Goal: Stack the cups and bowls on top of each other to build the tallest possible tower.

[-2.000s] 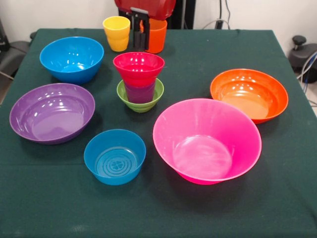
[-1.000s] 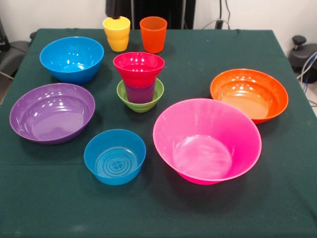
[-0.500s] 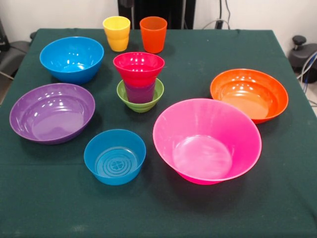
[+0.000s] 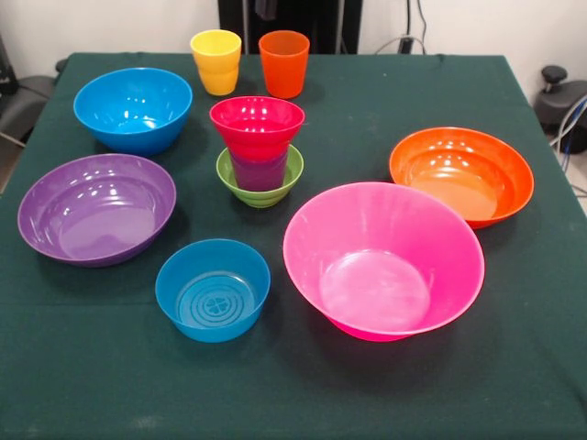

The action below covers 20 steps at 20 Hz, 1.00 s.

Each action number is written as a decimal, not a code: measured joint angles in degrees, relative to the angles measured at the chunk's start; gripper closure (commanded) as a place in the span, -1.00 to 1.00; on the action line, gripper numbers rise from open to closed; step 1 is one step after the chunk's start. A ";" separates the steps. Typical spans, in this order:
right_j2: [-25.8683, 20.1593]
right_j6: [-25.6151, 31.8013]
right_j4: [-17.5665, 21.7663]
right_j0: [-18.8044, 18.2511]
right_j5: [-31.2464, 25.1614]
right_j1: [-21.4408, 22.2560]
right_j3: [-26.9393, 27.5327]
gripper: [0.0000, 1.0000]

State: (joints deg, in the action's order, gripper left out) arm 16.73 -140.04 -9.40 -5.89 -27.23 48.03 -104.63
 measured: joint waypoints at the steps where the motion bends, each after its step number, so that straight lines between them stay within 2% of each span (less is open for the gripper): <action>1: 0.19 -0.38 -0.33 0.01 0.11 -0.40 -0.02 1.00; 15: 2.47 -1.59 -6.48 0.02 1.36 -7.73 0.01 1.00; 20: 4.44 -3.23 -9.92 1.92 1.67 -10.58 0.02 1.00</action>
State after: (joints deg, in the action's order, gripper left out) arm 21.16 -143.27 -19.32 -3.97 -25.56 37.45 -104.62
